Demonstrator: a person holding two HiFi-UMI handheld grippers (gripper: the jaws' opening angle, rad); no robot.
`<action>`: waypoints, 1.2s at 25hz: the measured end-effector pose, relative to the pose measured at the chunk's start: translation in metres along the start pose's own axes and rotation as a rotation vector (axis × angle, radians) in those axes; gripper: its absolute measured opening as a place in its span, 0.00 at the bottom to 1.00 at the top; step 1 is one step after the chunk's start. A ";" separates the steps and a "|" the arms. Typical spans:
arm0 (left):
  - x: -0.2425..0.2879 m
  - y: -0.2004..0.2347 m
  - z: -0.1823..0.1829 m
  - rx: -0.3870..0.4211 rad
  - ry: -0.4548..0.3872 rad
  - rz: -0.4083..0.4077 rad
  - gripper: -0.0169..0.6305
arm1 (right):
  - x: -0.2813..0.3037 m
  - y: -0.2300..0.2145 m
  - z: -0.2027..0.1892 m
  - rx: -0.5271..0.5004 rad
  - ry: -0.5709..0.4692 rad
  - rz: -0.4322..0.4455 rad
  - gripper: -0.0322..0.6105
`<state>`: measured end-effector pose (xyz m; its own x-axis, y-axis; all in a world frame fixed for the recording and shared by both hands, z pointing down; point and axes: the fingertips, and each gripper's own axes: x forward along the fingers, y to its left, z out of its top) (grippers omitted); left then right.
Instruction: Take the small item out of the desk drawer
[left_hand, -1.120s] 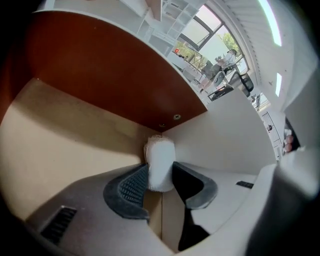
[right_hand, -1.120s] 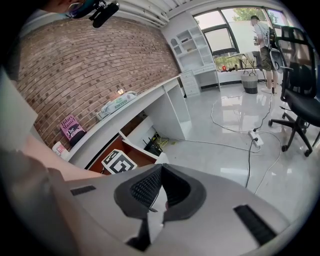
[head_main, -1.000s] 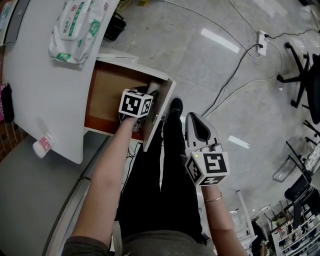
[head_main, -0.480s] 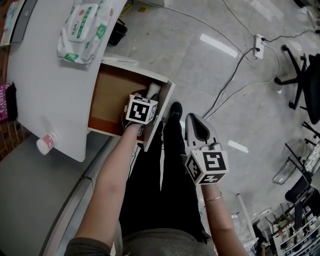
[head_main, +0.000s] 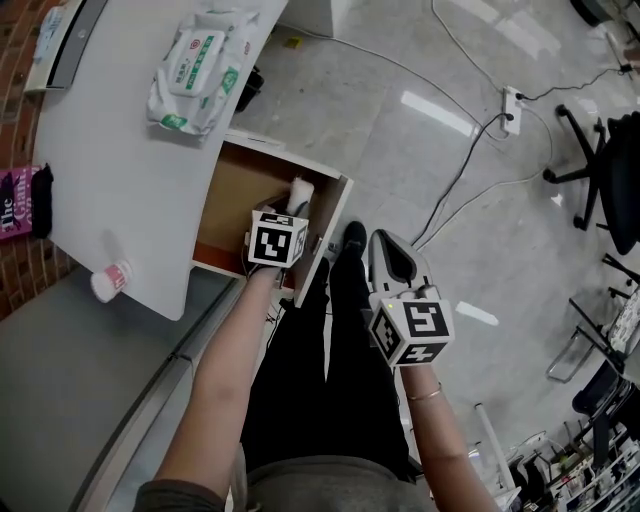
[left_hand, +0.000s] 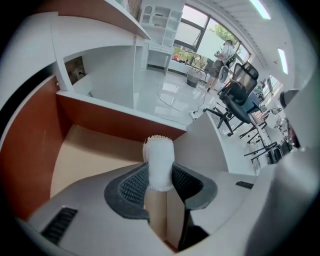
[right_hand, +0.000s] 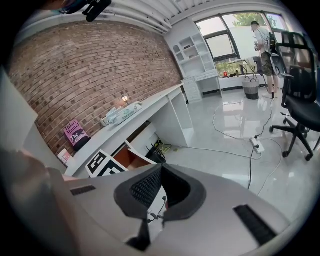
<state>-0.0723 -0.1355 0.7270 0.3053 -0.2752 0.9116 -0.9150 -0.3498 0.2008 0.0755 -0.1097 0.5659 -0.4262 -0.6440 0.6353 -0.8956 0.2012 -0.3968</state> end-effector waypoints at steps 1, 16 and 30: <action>-0.006 0.000 0.002 -0.008 -0.013 0.002 0.27 | -0.001 0.002 0.001 -0.001 -0.002 0.003 0.06; -0.087 -0.015 0.029 -0.018 -0.173 0.018 0.27 | -0.030 0.021 0.032 -0.012 -0.075 -0.007 0.06; -0.159 -0.031 0.074 0.024 -0.343 0.001 0.27 | -0.061 0.041 0.054 0.019 -0.145 -0.018 0.06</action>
<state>-0.0732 -0.1473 0.5492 0.3792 -0.5588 0.7375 -0.9100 -0.3697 0.1878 0.0714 -0.1020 0.4751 -0.3859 -0.7478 0.5403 -0.8998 0.1759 -0.3993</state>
